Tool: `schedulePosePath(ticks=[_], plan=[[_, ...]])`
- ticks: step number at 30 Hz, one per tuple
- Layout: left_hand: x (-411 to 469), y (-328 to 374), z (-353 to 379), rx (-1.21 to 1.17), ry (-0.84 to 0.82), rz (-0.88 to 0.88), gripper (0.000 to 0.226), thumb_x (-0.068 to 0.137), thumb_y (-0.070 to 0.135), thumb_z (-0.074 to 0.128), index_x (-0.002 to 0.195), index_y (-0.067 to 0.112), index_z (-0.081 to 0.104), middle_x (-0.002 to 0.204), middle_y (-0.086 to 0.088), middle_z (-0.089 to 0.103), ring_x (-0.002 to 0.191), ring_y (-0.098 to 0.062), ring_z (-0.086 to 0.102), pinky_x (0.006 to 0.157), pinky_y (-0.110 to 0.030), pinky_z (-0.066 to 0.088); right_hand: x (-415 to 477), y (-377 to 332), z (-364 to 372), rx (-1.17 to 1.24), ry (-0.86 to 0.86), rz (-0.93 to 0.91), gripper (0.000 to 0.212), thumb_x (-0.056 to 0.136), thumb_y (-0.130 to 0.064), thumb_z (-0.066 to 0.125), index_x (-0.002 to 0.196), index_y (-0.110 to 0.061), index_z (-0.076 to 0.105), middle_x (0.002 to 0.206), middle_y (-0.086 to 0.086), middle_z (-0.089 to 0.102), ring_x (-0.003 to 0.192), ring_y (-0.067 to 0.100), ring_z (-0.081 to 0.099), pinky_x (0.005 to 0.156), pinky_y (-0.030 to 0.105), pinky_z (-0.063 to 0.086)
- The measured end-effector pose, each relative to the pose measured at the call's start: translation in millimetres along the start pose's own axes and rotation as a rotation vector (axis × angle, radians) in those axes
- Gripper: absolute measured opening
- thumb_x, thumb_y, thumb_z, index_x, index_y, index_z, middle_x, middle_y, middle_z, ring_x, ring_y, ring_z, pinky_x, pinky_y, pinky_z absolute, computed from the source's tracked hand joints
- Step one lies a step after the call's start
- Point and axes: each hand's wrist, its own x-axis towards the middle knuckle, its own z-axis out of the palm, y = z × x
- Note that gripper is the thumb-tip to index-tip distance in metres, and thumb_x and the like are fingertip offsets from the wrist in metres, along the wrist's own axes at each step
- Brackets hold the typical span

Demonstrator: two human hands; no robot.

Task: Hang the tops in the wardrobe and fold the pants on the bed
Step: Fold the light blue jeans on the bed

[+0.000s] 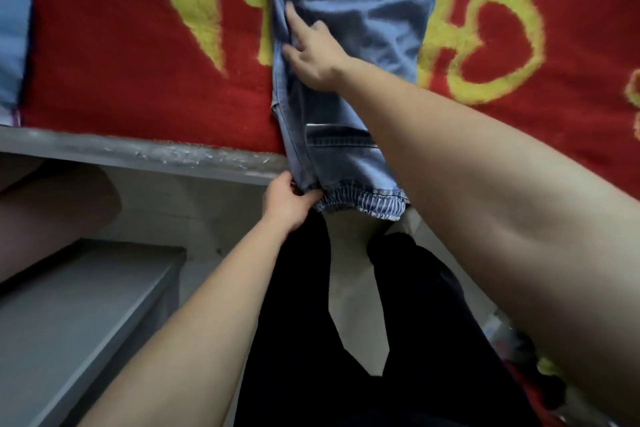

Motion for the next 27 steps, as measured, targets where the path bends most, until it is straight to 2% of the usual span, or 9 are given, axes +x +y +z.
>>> schedulePosePath(ticks=[3,6,8,11,15,19,22,24,27], plan=[[2,9,-5,0.215,0.029,0.051,0.047,0.074,0.032,0.080,0.113,0.013,0.061,0.114,-0.012,0.069,0.109,-0.033,0.062,0.090,-0.044,0.051,-1,-1,-11,0.056,0.016,0.002,0.058,0.106,-0.028,0.035,0.160,-0.017,0.016,0.138,0.018,0.048,0.133,0.024,0.042,0.114,0.031,0.029],[3,20,-13,0.097,0.016,-0.012,0.057,0.069,0.023,0.084,0.114,0.009,0.052,0.115,-0.013,0.066,0.108,-0.033,0.062,0.093,-0.043,0.050,-17,6,-32,-0.109,0.264,-0.055,0.044,0.096,-0.015,0.042,0.138,-0.010,0.054,0.133,0.016,0.057,0.127,0.031,0.049,0.104,0.032,0.035],[2,25,-17,-0.036,-0.014,-0.065,0.060,0.066,0.017,0.087,0.114,0.010,0.051,0.115,-0.010,0.065,0.107,-0.030,0.062,0.096,-0.043,0.050,-34,22,-40,-0.193,0.490,-0.111,0.045,0.092,-0.017,0.044,0.134,-0.011,0.056,0.129,0.017,0.053,0.118,0.033,0.052,0.097,0.037,0.041],[2,27,-15,-0.026,-0.020,-0.051,0.051,0.069,0.017,0.086,0.109,0.016,0.053,0.112,-0.004,0.066,0.107,-0.026,0.062,0.094,-0.038,0.050,-63,58,-28,-0.437,0.753,-0.061,0.058,0.099,-0.035,0.043,0.151,-0.010,0.039,0.155,0.025,0.032,0.142,0.038,0.035,0.115,0.045,0.032],[7,22,-1,0.125,0.013,-0.079,0.044,0.075,0.022,0.082,0.112,0.014,0.058,0.116,-0.009,0.067,0.109,-0.030,0.061,0.086,-0.034,0.049,-102,132,10,-0.561,0.278,0.177,0.075,0.103,-0.057,0.026,0.160,-0.017,-0.001,0.167,0.015,-0.008,0.154,0.036,-0.003,0.122,0.056,0.010],[16,22,5,0.167,-0.003,-0.158,0.038,0.079,0.017,0.077,0.112,0.015,0.059,0.117,-0.011,0.067,0.110,-0.033,0.061,0.091,-0.039,0.051,-94,154,20,-0.494,0.228,0.184,0.079,0.098,-0.066,0.021,0.159,-0.024,-0.007,0.167,0.010,-0.012,0.153,0.035,-0.007,0.120,0.056,0.004],[12,30,0,0.174,-0.038,-0.203,0.043,0.074,0.016,0.079,0.112,0.012,0.059,0.118,-0.010,0.067,0.109,-0.030,0.062,0.092,-0.037,0.052,-98,149,6,-0.465,0.165,0.175,0.080,0.096,-0.067,0.028,0.159,-0.027,-0.001,0.167,0.010,-0.006,0.152,0.036,-0.001,0.119,0.056,0.009],[6,44,-8,0.180,0.009,-0.227,0.050,0.076,0.017,0.075,0.121,0.008,0.054,0.123,-0.012,0.062,0.113,-0.032,0.059,0.097,-0.041,0.050,-105,143,-11,-0.441,0.196,0.135,0.074,0.097,-0.063,0.037,0.158,-0.025,0.017,0.164,0.014,0.012,0.149,0.036,0.014,0.117,0.053,0.017],[2,83,-27,0.119,0.190,-0.187,0.046,0.083,0.015,0.064,0.126,0.007,0.049,0.125,-0.014,0.056,0.116,-0.032,0.055,0.101,-0.042,0.046,-102,124,-50,-0.375,0.295,0.092,0.054,0.100,-0.051,0.044,0.141,-0.017,0.048,0.143,0.017,0.044,0.133,0.036,0.038,0.107,0.047,0.031]])
